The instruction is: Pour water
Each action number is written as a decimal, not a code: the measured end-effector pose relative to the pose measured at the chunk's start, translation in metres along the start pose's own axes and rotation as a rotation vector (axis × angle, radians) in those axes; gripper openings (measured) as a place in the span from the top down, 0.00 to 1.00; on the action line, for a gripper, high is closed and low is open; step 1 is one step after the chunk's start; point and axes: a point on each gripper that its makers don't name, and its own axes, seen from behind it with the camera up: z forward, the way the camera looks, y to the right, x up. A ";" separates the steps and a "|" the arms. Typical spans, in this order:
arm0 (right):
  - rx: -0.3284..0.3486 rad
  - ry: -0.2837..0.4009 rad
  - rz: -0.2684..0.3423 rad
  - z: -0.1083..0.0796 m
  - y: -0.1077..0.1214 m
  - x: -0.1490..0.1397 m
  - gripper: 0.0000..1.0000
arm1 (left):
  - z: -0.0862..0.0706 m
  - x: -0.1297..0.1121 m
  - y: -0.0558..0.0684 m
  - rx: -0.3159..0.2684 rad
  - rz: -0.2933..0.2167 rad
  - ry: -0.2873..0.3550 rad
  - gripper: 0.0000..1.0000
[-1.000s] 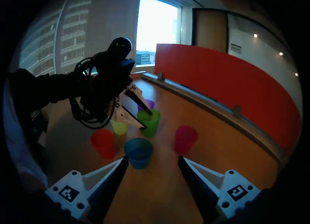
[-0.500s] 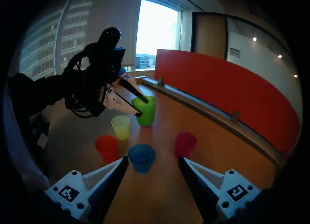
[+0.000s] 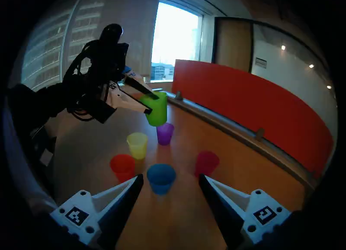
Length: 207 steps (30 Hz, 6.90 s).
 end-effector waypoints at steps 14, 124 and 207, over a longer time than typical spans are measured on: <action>-0.003 0.027 -0.005 -0.006 -0.010 0.008 0.01 | -0.033 0.030 0.000 0.024 -0.018 0.124 0.13; 0.094 -0.050 0.081 0.138 -0.019 -0.060 0.10 | -0.071 0.003 -0.009 0.062 -0.115 0.203 0.14; 0.051 0.394 -0.044 0.006 -0.020 0.172 0.10 | -0.089 0.031 0.044 -0.059 -0.097 0.320 0.14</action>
